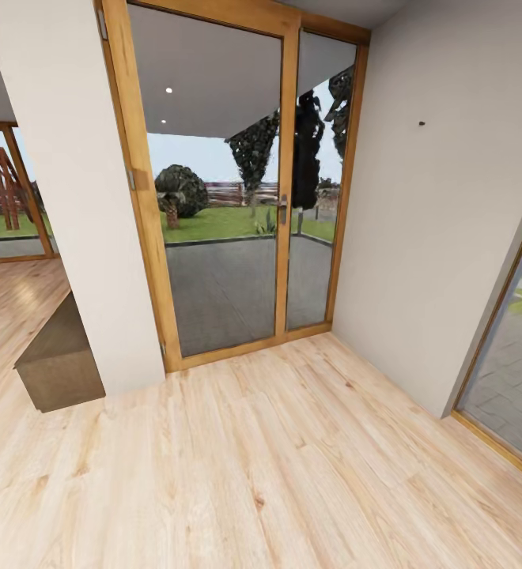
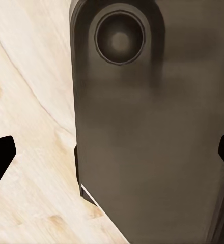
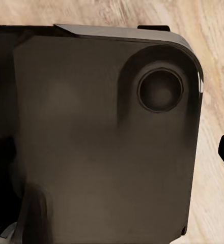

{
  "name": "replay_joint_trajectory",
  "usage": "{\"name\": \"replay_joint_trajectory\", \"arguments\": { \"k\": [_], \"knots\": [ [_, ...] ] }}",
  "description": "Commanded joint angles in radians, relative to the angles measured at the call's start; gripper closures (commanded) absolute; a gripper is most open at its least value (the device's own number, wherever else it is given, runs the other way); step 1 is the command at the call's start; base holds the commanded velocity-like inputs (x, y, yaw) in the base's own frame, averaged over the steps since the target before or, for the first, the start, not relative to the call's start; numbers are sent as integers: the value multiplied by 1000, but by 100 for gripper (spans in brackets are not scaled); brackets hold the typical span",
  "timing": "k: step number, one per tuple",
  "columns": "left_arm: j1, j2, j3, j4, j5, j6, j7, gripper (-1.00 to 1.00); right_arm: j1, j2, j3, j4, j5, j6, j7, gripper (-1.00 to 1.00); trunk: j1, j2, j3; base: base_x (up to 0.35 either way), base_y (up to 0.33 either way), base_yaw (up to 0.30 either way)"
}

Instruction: In the kitchen, take the Vidalia onion out of the sink, dice it on the chopping board with the paring knife, put the diced onion into the bowl on the countertop, then place both the paring knife and the chopping board into the sink.

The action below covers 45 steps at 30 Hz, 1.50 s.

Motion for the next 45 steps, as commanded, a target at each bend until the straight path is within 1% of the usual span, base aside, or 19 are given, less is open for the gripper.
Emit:
{"name": "replay_joint_trajectory", "arguments": {
  "k": [1,4,9,14,24,28,34,40,45],
  "knots": [
    [0,0,0,0,0,0,0,-100,0,1,-1,0,1,-27,0,-100,0,0,-1,0,0,0],
    [0,0,0,0,0,0,0,-100,0,2,-1,0,0,-63,0,-100,0,0,-1,0,0,0],
    [0,0,0,0,0,0,0,-100,0,2,-1,0,0,-94,0,-100,0,0,-1,0,0,0],
    [0,0,1,-1,2,-1,0,-100,-1,3,-1,-1,-1,-100,0,-100,0,0,-1,0,0,0],
    [0,-17,0,-2,8,-1,-5,-100,-1,4,-2,-3,-2,-102,0,-100,0,0,-1,0,0,0],
    [0,-19,1,-11,8,-1,-5,-100,-1,3,-2,-26,-2,-109,-1,-100,0,0,-1,0,0,0],
    [0,-19,2,-96,8,-1,-1,-100,-1,3,-3,-81,-1,-150,-3,-100,0,0,-1,0,0,0],
    [0,-16,3,-211,9,-1,0,-100,-1,2,-3,-167,-1,-158,-5,-100,0,0,-1,0,0,0],
    [-1,-15,3,-279,9,-1,0,-100,-1,2,-3,-239,0,-159,-7,-100,0,0,-1,0,0,0]
  ]
}}
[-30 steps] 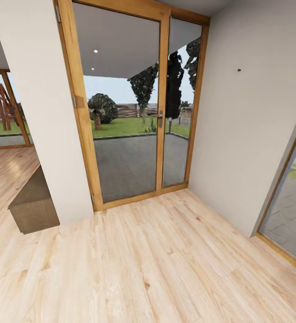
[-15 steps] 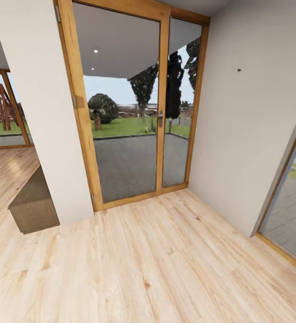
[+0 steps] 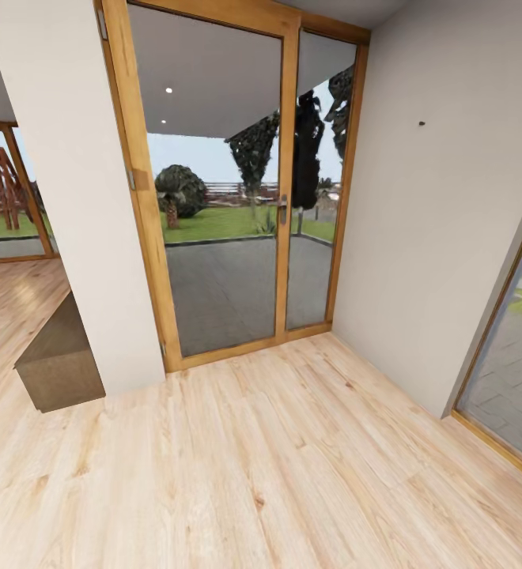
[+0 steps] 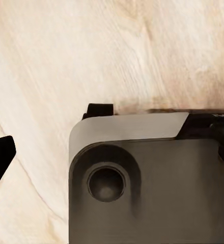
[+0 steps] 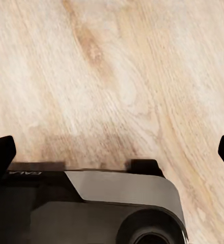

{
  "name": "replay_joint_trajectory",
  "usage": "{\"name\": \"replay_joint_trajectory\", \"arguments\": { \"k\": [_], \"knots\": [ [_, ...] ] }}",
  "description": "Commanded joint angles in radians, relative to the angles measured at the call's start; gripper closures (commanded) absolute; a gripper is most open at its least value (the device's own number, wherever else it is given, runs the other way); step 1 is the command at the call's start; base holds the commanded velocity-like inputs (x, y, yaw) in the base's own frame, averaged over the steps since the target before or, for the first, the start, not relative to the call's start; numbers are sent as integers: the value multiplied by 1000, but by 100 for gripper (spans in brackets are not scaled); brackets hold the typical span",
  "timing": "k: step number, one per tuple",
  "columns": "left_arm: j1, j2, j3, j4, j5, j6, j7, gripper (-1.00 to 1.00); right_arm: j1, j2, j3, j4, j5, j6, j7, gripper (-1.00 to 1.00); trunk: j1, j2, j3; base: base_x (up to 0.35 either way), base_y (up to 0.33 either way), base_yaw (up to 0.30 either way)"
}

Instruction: In the kitchen, take the Vidalia onion out of the sink, dice it on the chopping board with the paring knife, put the diced onion into the bowl on the countertop, then place both the paring knife and the chopping board into the sink.

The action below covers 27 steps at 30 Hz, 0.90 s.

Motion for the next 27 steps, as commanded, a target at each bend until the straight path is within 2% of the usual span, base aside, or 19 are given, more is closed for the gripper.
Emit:
{"name": "replay_joint_trajectory", "arguments": {
  "k": [1,8,15,22,27],
  "knots": [
    [0,0,1,-11,1,0,0,-100,-1,0,-1,-10,1,-3,-1,-100,0,-1,-1,0,0,0],
    [0,0,1,-151,1,0,0,-100,0,-2,-1,-134,2,-4,-11,-100,0,-1,-1,0,0,0],
    [-2,-1,1,-275,0,0,0,-100,-1,-2,-1,-264,3,-5,-69,-100,0,-1,-1,0,0,0],
    [-3,1,1,-320,-2,-1,1,-100,-1,-2,0,-401,4,-4,-83,-100,0,-1,-1,0,0,0],
    [-3,15,-1,-321,0,-2,-3,-100,0,-2,2,-438,4,-4,-83,-100,0,-1,-1,0,0,0]
  ]
}}
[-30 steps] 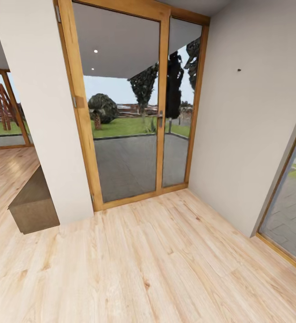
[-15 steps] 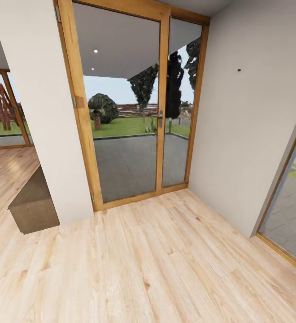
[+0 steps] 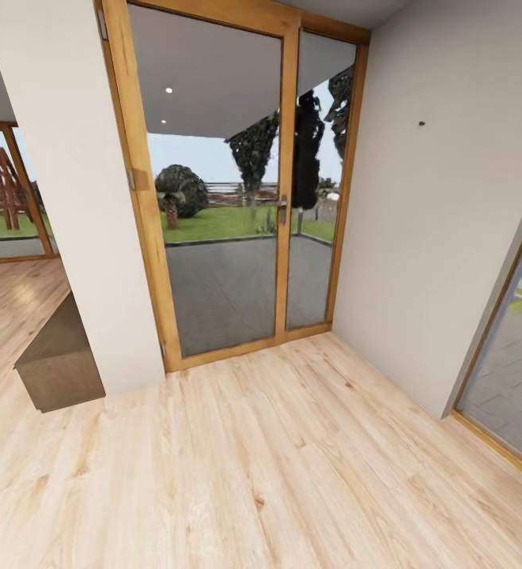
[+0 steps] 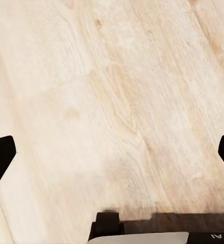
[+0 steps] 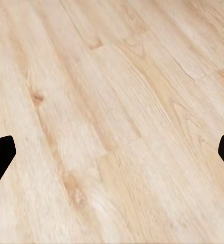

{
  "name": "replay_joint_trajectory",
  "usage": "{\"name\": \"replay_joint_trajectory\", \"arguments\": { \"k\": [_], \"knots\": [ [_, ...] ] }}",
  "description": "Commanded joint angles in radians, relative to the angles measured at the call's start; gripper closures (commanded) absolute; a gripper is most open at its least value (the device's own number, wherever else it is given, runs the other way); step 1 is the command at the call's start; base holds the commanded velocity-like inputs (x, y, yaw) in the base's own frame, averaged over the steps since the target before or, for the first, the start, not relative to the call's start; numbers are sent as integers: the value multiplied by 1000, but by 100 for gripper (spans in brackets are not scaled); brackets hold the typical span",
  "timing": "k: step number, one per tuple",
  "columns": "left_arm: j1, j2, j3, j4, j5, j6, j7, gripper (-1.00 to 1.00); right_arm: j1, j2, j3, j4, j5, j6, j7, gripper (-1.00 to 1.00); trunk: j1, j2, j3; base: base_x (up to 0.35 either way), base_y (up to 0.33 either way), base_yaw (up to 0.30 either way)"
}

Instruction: In the kitchen, take the Vidalia onion out of the sink, dice it on the chopping board with the paring knife, put the diced onion into the bowl on the countertop, then place both the paring knife and the chopping board into the sink.

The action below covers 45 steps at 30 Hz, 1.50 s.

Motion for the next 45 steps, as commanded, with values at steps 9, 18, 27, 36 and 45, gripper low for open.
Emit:
{"name": "replay_joint_trajectory", "arguments": {
  "k": [9,18,27,36,45],
  "knots": [
    [0,12,-5,34,5,-90,-2,-100,-1,1,0,-3,-1,-3,1,-100,0,-1,-1,0,0,-1],
    [0,10,-3,63,5,-105,-1,-100,-1,-2,-3,-2,-5,-1,2,-100,0,-1,1,-9,0,-212],
    [0,10,-3,84,5,-106,-2,-100,-1,-2,-4,0,-5,1,0,-100,0,-1,5,-259,0,-267],
    [0,10,-3,91,5,-106,-2,-100,-1,-2,-5,0,-5,1,0,-100,0,-1,8,-342,0,-281],
    [0,8,-6,101,5,-107,-4,-100,-1,-2,-5,0,-5,1,0,-100,0,-1,8,-344,0,-297]
  ]
}}
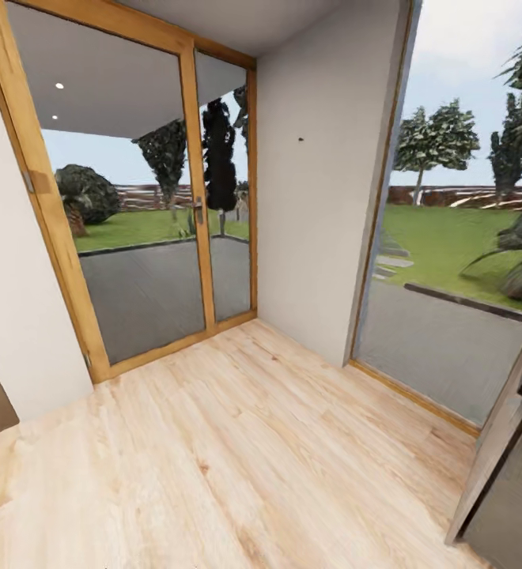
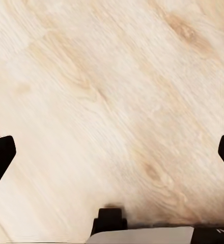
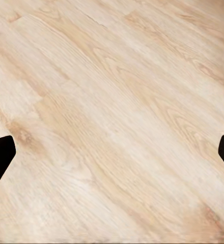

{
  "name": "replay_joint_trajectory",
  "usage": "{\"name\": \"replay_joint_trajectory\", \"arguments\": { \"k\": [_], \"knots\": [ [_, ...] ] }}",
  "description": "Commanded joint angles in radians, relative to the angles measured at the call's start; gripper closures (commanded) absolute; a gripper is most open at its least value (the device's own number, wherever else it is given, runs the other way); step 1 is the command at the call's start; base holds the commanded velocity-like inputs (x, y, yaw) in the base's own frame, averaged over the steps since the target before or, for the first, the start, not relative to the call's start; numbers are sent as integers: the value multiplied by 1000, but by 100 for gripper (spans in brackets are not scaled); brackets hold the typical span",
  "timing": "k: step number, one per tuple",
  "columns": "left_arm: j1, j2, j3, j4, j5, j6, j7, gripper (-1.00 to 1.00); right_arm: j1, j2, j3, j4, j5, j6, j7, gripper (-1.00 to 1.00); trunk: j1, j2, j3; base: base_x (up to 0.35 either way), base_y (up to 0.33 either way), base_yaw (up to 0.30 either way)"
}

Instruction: In the kitchen, take the Vidalia onion out of the sink, dice it on the chopping board with the paring knife, put the diced onion into the bowl on the countertop, then place both the paring knife and the chopping board into the sink.

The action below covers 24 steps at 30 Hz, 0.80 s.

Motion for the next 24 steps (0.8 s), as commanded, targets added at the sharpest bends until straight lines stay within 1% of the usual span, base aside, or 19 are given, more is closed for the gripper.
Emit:
{"name": "replay_joint_trajectory", "arguments": {
  "k": [1,5,8,13,24],
  "knots": [
    [0,0,0,1,1,-3,-1,-100,-1,1,-1,1,0,-3,-2,-100,-1,-1,-1,-343,0,-300],
    [0,0,0,7,1,-3,-1,-100,0,1,0,1,0,-3,-2,-100,-1,-1,-1,-342,0,-300],
    [0,0,0,12,1,-3,-1,-100,-1,1,-1,1,0,-3,-2,-100,-1,-1,-1,-228,0,-300],
    [0,0,-1,14,0,-3,-1,-100,-1,1,0,1,0,-3,-2,-100,-1,-1,-1,-58,0,-300],
    [0,0,-2,28,-2,-7,0,-100,-1,1,-1,1,0,-3,-2,-100,-1,-1,-1,-5,0,-285]
  ]
}}
